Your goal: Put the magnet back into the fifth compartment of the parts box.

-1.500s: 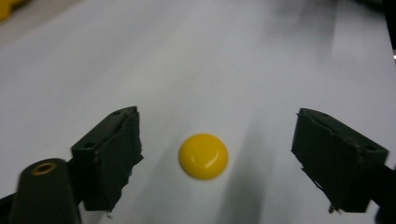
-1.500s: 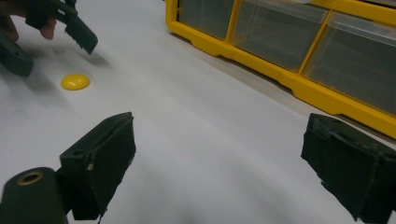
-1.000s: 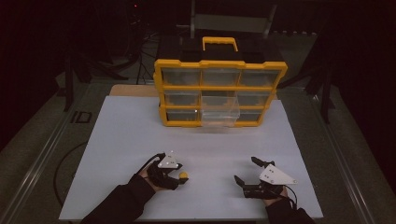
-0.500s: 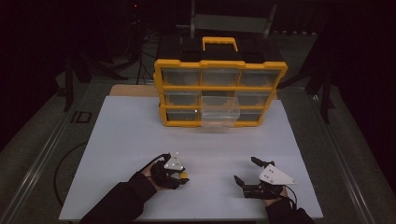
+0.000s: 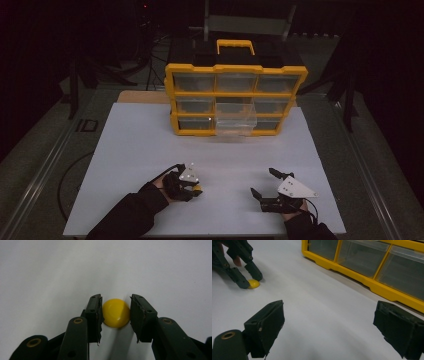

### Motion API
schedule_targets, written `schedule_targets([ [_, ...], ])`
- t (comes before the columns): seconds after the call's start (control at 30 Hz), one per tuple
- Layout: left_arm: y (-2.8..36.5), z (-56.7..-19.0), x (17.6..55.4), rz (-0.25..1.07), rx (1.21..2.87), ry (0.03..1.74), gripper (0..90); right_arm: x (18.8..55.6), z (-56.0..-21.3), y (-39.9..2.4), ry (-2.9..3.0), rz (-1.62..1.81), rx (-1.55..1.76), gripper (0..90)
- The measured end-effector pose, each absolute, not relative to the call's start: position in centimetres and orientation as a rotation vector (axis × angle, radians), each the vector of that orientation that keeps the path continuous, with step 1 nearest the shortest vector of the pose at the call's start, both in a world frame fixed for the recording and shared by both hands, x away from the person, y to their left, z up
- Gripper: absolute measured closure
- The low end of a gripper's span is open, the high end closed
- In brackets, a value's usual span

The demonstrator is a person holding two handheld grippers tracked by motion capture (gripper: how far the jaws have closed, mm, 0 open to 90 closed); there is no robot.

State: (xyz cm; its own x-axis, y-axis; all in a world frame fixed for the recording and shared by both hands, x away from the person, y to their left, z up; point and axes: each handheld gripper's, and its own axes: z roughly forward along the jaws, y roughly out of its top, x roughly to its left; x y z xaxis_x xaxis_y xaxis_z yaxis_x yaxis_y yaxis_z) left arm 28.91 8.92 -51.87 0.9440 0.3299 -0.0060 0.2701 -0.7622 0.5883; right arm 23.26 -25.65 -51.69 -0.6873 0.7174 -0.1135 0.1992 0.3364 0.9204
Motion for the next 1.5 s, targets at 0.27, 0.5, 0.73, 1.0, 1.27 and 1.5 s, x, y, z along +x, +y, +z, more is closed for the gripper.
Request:
schedule_targets([
  [0.27, 9.0, -51.7, 28.9, 0.139, 2.475, 0.436, 63.2, 23.3, -51.7, -25.6, 2.097, 1.333, 0.801, 9.6],
  [0.5, 9.3, -50.9, 29.0, 0.117, 2.473, 0.410, 63.1, 23.3, -51.7, -25.7, 2.094, 1.334, 0.802, 9.6],
  [0.73, 9.3, -49.6, 29.1, 0.121, 2.474, 0.378, 63.0, 23.3, -51.7, -25.7, 2.094, 1.333, 0.802, 9.6],
  [1.0, 9.1, -48.3, 29.3, 0.127, 2.482, 0.356, 63.0, 23.3, -51.7, -25.7, 2.092, 1.333, 0.802, 9.6],
  [1.27, 8.9, -46.8, 29.8, 0.133, 2.465, 0.353, 62.9, 23.3, -51.7, -25.7, 2.094, 1.335, 0.802, 9.6],
  [1.5, 8.5, -45.2, 30.1, 0.144, 2.471, 0.332, 62.9, 23.3, -51.7, -25.7, 2.094, 1.337, 0.804, 9.6],
])
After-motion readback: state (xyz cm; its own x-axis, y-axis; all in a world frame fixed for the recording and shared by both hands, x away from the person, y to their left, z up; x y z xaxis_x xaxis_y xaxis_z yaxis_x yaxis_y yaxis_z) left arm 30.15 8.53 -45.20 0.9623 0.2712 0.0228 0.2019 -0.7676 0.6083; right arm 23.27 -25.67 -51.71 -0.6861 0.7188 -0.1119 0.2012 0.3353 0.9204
